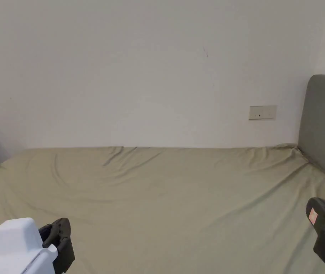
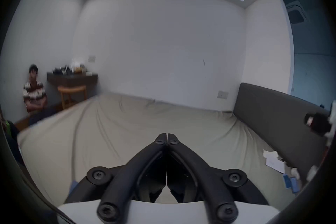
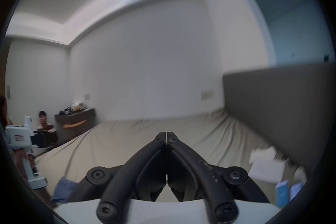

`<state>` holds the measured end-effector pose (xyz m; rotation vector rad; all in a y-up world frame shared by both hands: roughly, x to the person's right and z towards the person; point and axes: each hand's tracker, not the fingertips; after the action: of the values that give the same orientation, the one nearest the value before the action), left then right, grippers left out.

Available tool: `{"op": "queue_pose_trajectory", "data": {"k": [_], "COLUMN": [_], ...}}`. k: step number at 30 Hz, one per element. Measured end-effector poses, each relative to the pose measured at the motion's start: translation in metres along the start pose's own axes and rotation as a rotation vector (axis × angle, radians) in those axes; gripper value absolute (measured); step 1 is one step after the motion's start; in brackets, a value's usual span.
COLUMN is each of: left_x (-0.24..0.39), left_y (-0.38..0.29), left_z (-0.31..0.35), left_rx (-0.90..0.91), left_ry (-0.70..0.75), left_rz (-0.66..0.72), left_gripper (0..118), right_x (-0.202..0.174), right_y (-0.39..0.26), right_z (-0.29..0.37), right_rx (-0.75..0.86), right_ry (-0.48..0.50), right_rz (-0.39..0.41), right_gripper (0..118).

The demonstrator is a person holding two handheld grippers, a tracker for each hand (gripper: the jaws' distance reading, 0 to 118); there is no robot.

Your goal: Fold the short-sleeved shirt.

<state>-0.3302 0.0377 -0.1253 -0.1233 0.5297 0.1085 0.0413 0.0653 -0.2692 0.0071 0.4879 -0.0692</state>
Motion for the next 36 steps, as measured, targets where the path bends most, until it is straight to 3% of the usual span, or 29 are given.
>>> {"op": "queue_pose_trajectory", "data": {"k": [6,15,36], "left_x": [0.034,0.038,0.034], "left_y": [0.067,0.088,0.081], "left_z": [0.039,0.056,0.049], "left_rx": [0.192,0.254,0.217], "left_ry": [0.077,0.094,0.099], "left_rz": [-0.082,-0.168,-0.172], "left_gripper": [0,0,0], "right_x": [0.002,0.009,0.004], "right_y": [0.064,0.065,0.053], "right_z": [0.035,0.044,0.034], "right_rx": [0.175,0.184,0.135], "right_ry": [-0.129,-0.155,-0.162], "right_rz": [0.112,0.106,0.117], "right_gripper": [0,0,0]}}
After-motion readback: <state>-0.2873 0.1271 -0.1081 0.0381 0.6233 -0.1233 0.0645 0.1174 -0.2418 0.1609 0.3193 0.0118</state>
